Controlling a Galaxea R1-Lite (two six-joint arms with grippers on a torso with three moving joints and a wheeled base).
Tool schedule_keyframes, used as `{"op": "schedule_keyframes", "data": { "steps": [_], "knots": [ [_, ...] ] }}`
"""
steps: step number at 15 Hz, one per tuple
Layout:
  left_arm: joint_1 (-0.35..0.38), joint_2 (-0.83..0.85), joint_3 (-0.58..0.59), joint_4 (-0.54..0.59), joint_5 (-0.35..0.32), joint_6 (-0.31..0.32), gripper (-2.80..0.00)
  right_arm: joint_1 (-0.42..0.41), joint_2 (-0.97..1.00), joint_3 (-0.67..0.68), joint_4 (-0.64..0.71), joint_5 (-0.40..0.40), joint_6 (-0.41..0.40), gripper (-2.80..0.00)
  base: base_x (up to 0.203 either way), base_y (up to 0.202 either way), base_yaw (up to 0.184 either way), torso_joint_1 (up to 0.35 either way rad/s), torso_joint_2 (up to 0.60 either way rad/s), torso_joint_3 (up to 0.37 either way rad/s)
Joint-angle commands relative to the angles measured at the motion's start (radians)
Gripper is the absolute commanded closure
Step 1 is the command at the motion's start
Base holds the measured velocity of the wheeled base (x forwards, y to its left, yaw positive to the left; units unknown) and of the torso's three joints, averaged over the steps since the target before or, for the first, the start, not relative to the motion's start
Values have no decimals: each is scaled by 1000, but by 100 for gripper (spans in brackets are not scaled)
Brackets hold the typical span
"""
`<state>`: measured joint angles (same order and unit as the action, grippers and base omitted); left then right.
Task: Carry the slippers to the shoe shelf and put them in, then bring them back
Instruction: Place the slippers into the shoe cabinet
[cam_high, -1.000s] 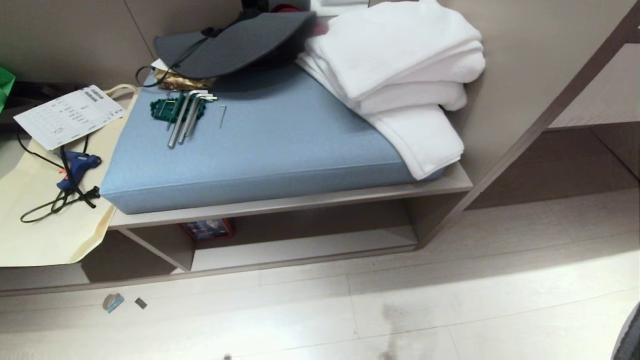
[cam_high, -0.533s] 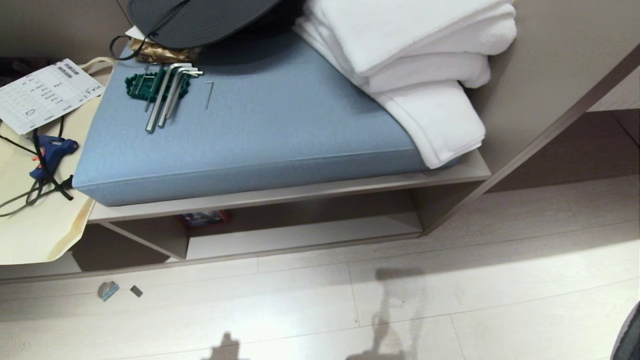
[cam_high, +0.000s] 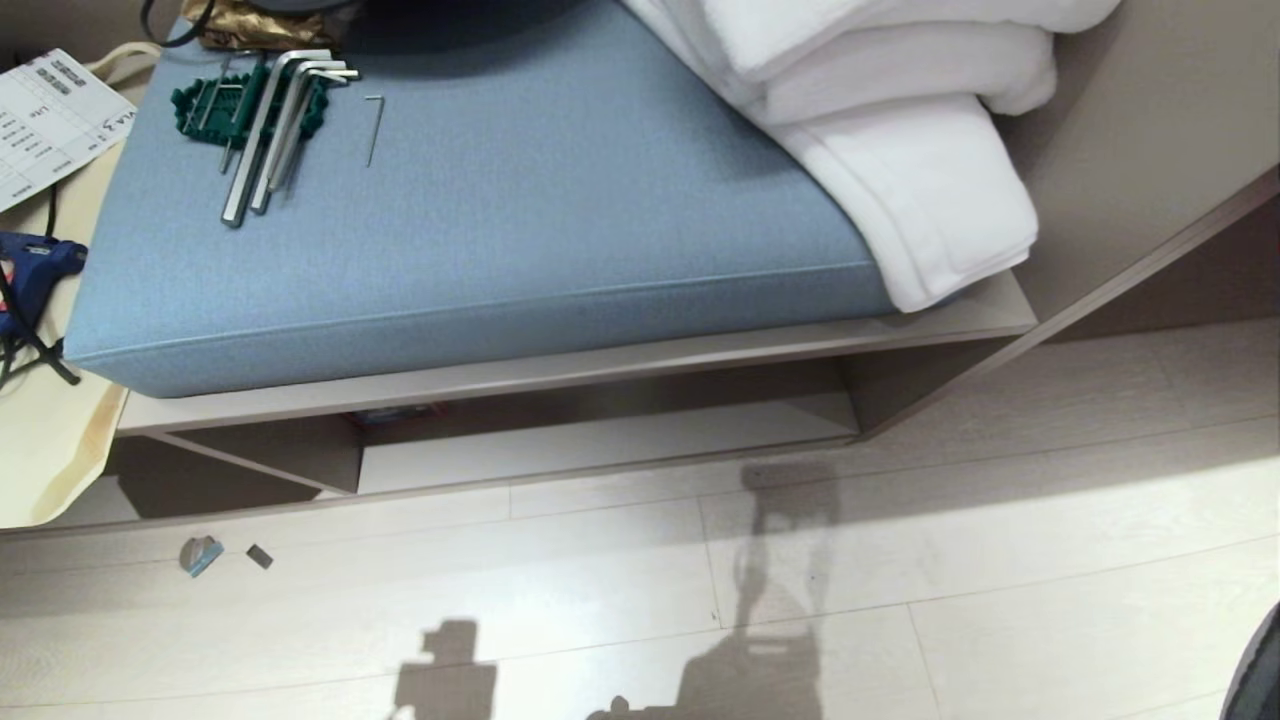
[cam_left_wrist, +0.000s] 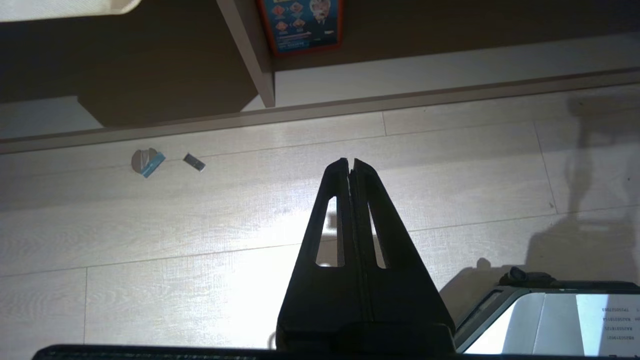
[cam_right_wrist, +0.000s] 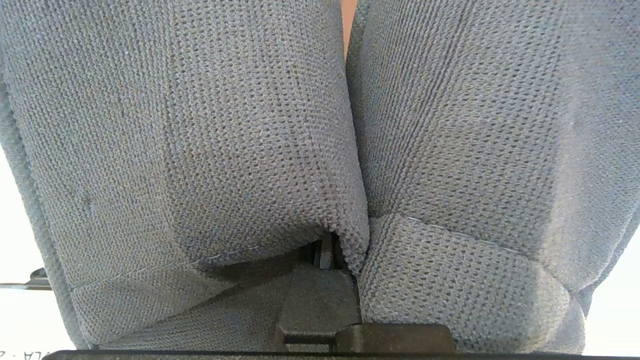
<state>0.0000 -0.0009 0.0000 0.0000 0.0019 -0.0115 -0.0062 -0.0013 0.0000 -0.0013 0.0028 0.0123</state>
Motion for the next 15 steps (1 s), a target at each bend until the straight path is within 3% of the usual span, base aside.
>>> {"op": "schedule_keyframes", "data": {
  "steps": [1, 15],
  "knots": [
    [0, 1, 0, 0, 1, -1, 0, 0, 0, 0, 0, 0, 0, 0, 0, 0, 0, 2, 7, -193],
    [0, 1, 0, 0, 1, -1, 0, 0, 0, 0, 0, 0, 0, 0, 0, 0, 0, 1, 4, -197]
  ]
}}
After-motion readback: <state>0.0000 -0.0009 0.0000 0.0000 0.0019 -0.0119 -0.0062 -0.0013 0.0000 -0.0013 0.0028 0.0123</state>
